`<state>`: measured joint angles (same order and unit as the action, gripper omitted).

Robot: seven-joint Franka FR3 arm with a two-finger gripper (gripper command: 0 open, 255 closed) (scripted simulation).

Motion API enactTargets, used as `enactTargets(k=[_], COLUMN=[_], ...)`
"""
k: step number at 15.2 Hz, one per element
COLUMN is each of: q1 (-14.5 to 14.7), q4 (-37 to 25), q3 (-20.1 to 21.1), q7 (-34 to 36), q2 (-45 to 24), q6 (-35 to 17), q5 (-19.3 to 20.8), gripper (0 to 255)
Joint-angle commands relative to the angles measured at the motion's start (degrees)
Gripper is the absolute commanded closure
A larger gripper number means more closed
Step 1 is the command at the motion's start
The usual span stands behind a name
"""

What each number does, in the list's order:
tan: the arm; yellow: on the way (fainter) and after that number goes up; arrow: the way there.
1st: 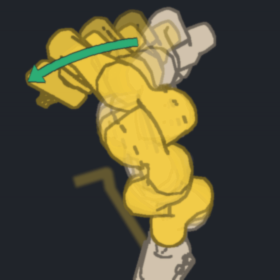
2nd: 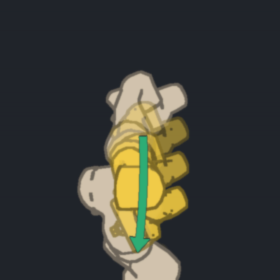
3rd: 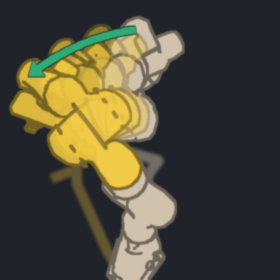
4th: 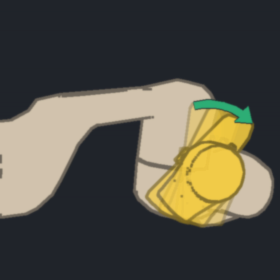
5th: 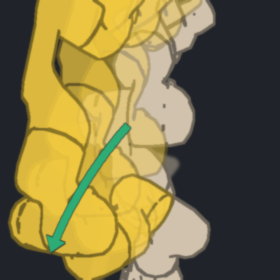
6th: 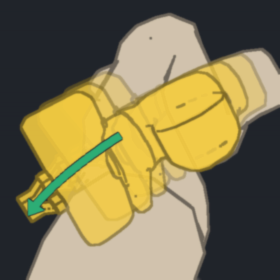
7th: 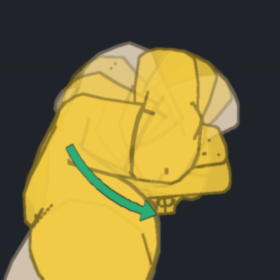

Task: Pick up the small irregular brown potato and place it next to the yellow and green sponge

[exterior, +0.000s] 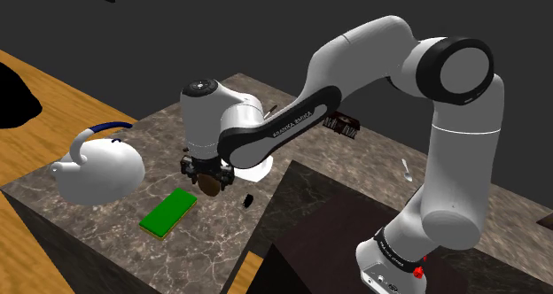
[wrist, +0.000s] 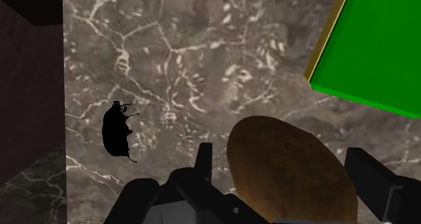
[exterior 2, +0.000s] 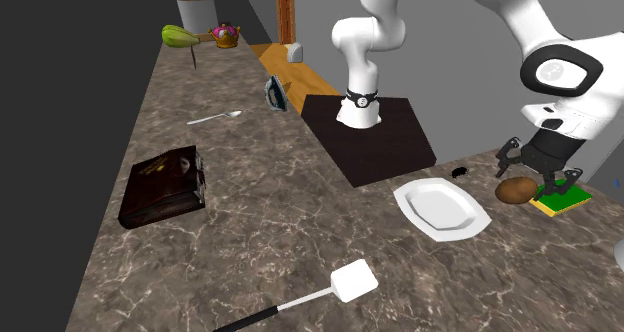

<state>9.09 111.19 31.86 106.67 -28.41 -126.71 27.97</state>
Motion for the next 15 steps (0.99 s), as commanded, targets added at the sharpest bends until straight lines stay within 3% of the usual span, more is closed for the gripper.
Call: enactTargets(k=[1,4,8,15], q1=[0.0,0.0,-0.8,-0.8], q4=[0.0,0.1,-2.1,-2.1], q3=[0.0,0.0,2.2,2.2], q7=[0.0,0.0,-2.2,-2.2], q2=[-0.1,0.0,3.9,3.9], q6=[0.0,0.0,5.4,5.4], q5=[0.0,0.0,-3.5,-3.5], gripper=[0,0,0,0])
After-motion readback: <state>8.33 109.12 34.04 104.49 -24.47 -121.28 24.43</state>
